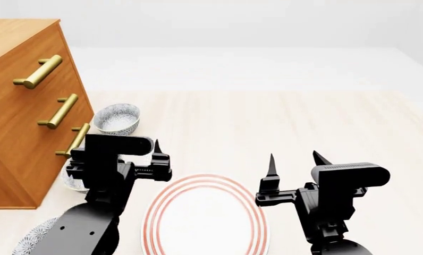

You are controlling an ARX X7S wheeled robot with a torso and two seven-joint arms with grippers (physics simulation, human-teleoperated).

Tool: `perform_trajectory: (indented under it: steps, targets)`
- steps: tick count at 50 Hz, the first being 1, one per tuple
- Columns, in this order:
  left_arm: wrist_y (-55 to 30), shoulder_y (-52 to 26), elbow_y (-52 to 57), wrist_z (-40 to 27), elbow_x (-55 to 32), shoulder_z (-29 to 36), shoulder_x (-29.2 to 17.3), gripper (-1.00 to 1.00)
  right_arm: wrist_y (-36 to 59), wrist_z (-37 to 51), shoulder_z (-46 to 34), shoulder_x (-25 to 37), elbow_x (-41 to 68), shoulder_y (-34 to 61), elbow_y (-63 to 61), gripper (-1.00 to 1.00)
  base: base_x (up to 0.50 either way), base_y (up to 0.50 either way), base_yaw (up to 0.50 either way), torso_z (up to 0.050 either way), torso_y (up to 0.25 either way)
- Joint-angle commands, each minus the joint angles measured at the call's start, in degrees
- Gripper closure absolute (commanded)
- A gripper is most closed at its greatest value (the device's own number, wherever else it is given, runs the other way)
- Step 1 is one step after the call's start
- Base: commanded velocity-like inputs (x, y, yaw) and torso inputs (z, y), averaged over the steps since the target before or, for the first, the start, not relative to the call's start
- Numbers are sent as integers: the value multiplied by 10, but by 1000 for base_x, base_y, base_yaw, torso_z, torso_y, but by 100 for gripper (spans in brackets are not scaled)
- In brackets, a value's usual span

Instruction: Put the bowl in the middle on the plate.

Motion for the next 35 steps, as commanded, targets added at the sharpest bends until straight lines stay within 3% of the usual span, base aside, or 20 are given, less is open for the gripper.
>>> perform_trajectory:
  steps: [1, 8, 12, 17, 18, 23, 30, 31, 35]
  targets:
    - [-225, -143, 11, 2, -33, 1, -10, -100, -7, 2, 1, 7, 6, -5, -4, -100, 0, 0, 0, 0, 0]
    - [-348, -256, -76, 10, -52, 17, -18, -100, -20, -2, -1, 8, 12, -12, 7, -100, 0, 0, 0, 0, 0]
    - [-349, -290, -113, -8, -73, 36, -30, -100, -26, -3, 1, 8, 16, -13, 13, -100, 0, 0, 0, 0, 0]
    - [-349, -349, -176, -135, -247, 52, -67, -100, -35, -4, 4, 7, 21, -16, 21, -100, 0, 0, 0, 0, 0]
    - [-345, -357, -174, -128, -253, 76, -79, -100, -36, -4, 4, 8, 23, -16, 22, -100, 0, 0, 0, 0, 0]
    - [-348, -381, -222, -162, -275, 41, -63, -100, -43, -8, 5, 9, 30, -20, 24, -100, 0, 0, 0, 0, 0]
    - [-344, -399, -279, -200, -314, 45, -72, -100, -53, -7, 6, 9, 33, -25, 33, -100, 0, 0, 0, 0, 0]
    - [-349, -409, -325, -239, -342, 29, -68, -100, -55, -7, 6, 9, 34, -25, 37, -100, 0, 0, 0, 0, 0]
    - [-347, -435, -390, -290, -441, 76, -97, -100, -55, -6, 4, 10, 35, -24, 37, -100, 0, 0, 0, 0, 0]
